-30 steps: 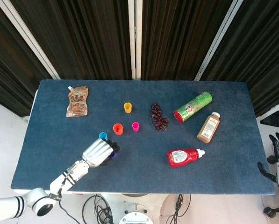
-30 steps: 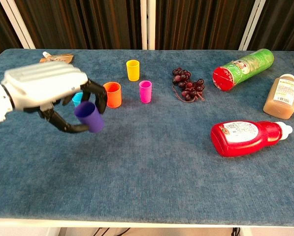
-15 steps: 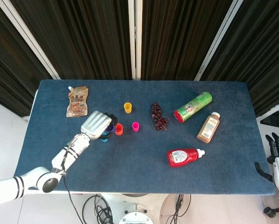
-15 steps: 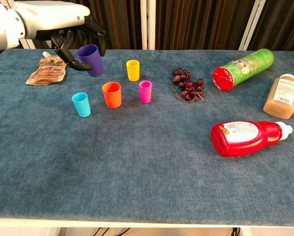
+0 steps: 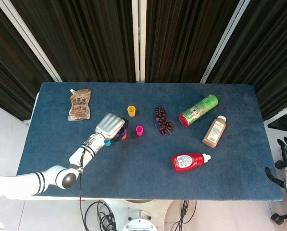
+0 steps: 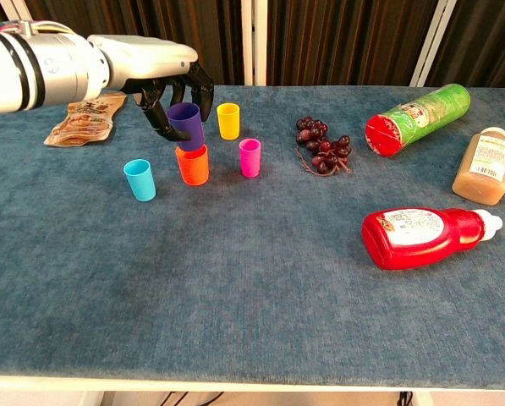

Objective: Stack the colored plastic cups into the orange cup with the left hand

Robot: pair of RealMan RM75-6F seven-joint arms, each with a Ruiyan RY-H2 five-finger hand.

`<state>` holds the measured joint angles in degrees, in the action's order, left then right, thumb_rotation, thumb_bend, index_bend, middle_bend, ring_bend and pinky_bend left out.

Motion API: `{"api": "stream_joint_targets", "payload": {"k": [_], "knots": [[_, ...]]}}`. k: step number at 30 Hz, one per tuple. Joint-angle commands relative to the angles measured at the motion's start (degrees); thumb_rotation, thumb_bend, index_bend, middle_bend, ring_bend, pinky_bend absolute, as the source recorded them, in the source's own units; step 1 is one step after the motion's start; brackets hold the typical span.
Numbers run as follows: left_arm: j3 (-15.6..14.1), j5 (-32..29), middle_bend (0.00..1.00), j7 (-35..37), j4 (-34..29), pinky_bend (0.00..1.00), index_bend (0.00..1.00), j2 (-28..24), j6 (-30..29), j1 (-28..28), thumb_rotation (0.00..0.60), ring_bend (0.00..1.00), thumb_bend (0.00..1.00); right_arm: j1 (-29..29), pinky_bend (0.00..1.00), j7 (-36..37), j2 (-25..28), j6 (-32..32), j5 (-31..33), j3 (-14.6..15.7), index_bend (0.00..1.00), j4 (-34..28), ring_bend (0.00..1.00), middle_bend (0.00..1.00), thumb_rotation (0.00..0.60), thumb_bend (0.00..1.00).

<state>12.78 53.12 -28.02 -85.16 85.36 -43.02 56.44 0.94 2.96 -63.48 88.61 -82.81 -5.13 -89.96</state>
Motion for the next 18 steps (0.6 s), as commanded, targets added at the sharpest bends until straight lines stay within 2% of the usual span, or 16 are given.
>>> {"api": "stream_joint_targets", "payload": {"k": [1,14,18], "knots": [[-0.66,-1.12,0.44,-0.09,1.41,0.63,0.47,1.23,-0.08,0.79,0.6,0.47,0.29,0.13,0.0,0.36,-0.09,0.02,0.06,0.06,0.0,0.3,0.0,0.0,0.6,0.22],[-1.71,-1.93,0.43,1.15,4.25,0.63,0.46,2.98,-1.21,1.96,0.6,0.47,0.29,0.27,0.0,1.38,-0.61,-0.43,0.59,0.02,0.0,1.5,0.0,0.0,0.6,0.22],[-2.25,-2.13,0.41,1.46,4.85,0.62,0.4,3.3,-1.26,2.07,0.6,0.45,0.29,0.16,0.0,1.13,-0.71,-0.62,0.45,0.1,0.0,1.49,0.0,0.0,0.6,0.22]]}}
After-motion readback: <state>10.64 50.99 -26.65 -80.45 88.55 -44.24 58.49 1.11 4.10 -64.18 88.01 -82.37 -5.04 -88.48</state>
